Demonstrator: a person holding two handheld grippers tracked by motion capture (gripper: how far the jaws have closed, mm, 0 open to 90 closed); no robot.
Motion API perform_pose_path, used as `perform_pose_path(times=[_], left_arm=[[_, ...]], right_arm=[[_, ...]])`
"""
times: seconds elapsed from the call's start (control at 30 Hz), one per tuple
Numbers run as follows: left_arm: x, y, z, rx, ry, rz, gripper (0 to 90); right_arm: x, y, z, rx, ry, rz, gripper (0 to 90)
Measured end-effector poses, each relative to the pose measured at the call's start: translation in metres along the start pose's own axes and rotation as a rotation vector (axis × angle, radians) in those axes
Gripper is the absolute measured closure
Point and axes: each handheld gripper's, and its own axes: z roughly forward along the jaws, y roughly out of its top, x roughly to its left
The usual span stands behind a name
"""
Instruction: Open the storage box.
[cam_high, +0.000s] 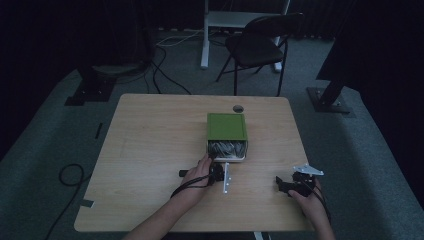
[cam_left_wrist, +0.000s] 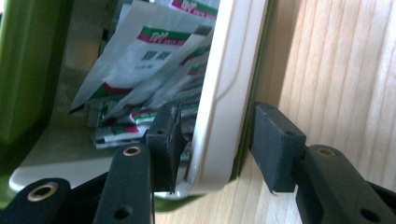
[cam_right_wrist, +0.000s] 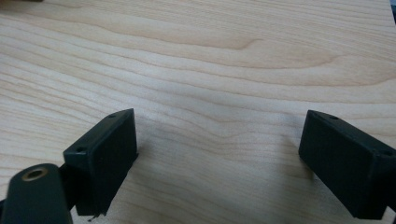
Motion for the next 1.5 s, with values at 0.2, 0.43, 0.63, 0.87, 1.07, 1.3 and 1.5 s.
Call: perform_pose_path(times=[0.2, 0.43, 0.63, 0.87, 1.07, 1.3, 1.5], left_arm=[[-0.001, 0.0, 0.006, 0.003, 0.015, 0.004, 60.5], [-0.001, -0.003, 0.011, 0.01, 0.01, 0.0, 60.8], [-0.002, -0.001, 0.012, 0.016, 0.004, -0.002, 67.0], [-0.002, 0.0, 0.01, 0.01, 0.004, -0.011, 67.4], [-0.002, 0.0, 0.008, 0.01, 0.003, -0.013, 68.0], [-0.003, 0.003, 0.003, 0.017, -0.019, -0.022, 69.6], [-0.005, 0.005, -0.003, 0.012, -0.024, -0.034, 69.9]], right_arm=[[0.0, 0.0, 0.0, 0.0, 0.001, -0.001, 11.1], [0.0, 0.0, 0.0, 0.0, 0.001, 0.0, 11.1], [0.0, 0.0, 0.0, 0.0, 0.001, 0.0, 11.1], [0.0, 0.0, 0.0, 0.0, 0.001, -0.001, 11.1], [0.0, 0.0, 0.0, 0.0, 0.001, -0.001, 11.1], [0.0, 0.0, 0.0, 0.001, 0.001, -0.001, 11.1], [0.0, 0.0, 0.0, 0.001, 0.0, -0.001, 11.1]])
